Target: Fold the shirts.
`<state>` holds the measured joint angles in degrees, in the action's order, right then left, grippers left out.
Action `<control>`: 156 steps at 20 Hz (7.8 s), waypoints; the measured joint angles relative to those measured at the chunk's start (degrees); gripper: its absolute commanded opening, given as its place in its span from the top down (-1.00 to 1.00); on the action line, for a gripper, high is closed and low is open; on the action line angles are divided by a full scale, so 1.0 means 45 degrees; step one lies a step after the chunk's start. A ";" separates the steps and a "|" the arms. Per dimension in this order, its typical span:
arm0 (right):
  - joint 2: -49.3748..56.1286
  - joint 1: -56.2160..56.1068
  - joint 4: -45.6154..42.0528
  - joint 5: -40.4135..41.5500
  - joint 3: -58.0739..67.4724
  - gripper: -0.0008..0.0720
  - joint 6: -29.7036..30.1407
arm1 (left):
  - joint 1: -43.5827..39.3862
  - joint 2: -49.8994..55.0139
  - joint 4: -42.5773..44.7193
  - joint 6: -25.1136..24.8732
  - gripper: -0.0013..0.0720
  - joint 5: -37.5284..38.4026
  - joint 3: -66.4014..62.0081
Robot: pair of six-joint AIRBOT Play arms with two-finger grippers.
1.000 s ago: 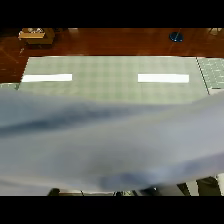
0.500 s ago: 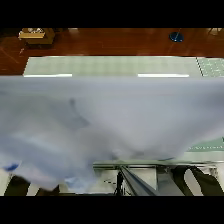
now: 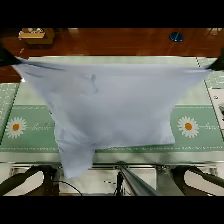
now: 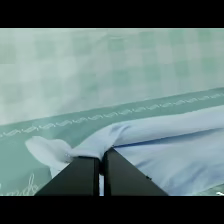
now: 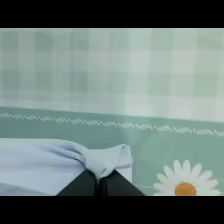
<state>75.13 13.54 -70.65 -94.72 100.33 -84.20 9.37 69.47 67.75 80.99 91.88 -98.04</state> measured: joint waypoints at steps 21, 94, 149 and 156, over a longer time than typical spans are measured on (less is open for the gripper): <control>0.6232 -0.1122 0.0228 0.8296 -0.0024 0.91 -0.0398 | -0.1681 0.7898 -0.0379 -0.0189 0.90 -0.7718 0.0063; -0.3599 0.6523 0.1855 0.3881 -1.3381 -0.34 0.2365 | 0.1588 -0.0073 -0.3973 -0.4027 0.89 -0.5717 1.6670; 0.1671 0.0000 0.6698 1.2089 -0.9335 0.91 0.2939 | 0.0073 0.5600 -0.5707 -0.3808 0.90 -0.6897 0.4789; 0.2827 -0.0369 0.6169 1.2162 -0.8534 0.91 0.2754 | 0.0000 0.5863 -0.4061 -0.3774 0.90 -0.7334 0.4643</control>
<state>87.85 11.88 -42.89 -39.99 61.93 -71.81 9.37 95.85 49.47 64.01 58.87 -77.14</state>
